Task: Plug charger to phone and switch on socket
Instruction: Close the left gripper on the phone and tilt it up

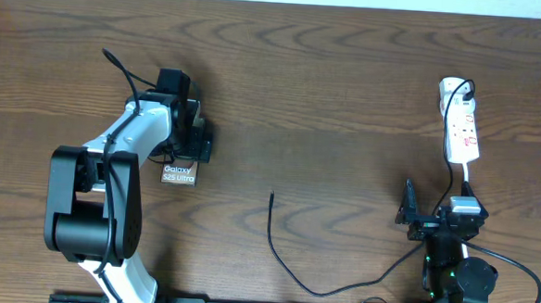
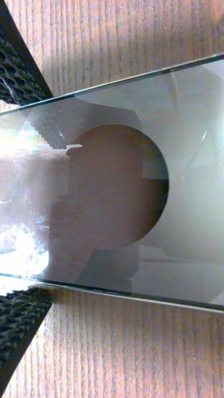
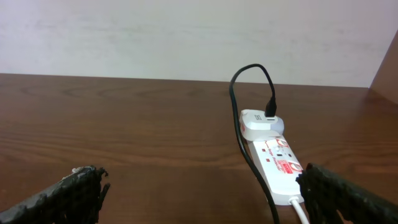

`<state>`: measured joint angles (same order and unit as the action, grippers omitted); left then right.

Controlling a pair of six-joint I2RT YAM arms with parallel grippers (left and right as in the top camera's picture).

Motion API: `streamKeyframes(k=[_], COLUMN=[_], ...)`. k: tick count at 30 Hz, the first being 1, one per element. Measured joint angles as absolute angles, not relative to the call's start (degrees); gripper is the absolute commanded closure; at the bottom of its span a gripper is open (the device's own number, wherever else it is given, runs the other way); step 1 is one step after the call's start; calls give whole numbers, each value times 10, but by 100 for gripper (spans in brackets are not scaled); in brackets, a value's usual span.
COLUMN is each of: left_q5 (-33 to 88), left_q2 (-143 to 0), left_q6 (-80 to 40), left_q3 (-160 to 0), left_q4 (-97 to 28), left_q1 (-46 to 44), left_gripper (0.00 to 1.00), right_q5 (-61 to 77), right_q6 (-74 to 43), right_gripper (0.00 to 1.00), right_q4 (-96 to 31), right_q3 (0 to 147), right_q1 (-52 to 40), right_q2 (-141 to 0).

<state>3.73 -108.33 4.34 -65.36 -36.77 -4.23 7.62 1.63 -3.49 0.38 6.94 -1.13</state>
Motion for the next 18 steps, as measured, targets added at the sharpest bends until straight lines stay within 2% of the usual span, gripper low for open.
streamKeyframes(k=[4, 14, 18], left_q5=[37, 37, 37], left_q2=[-1083, -1083, -1083], left_q6=[46, 48, 48], left_q3=[-654, -654, -654], left_q4=[-366, -365, -365], left_q1=[-42, -43, -43], left_gripper=[17, 21, 25], right_q5=[76, 76, 76], right_q6=[16, 16, 17], right_gripper=[1, 1, 1], right_q4=[-35, -35, -35], right_q3=[4, 4, 4], right_q1=[69, 69, 69], right_q2=[-11, -11, -11])
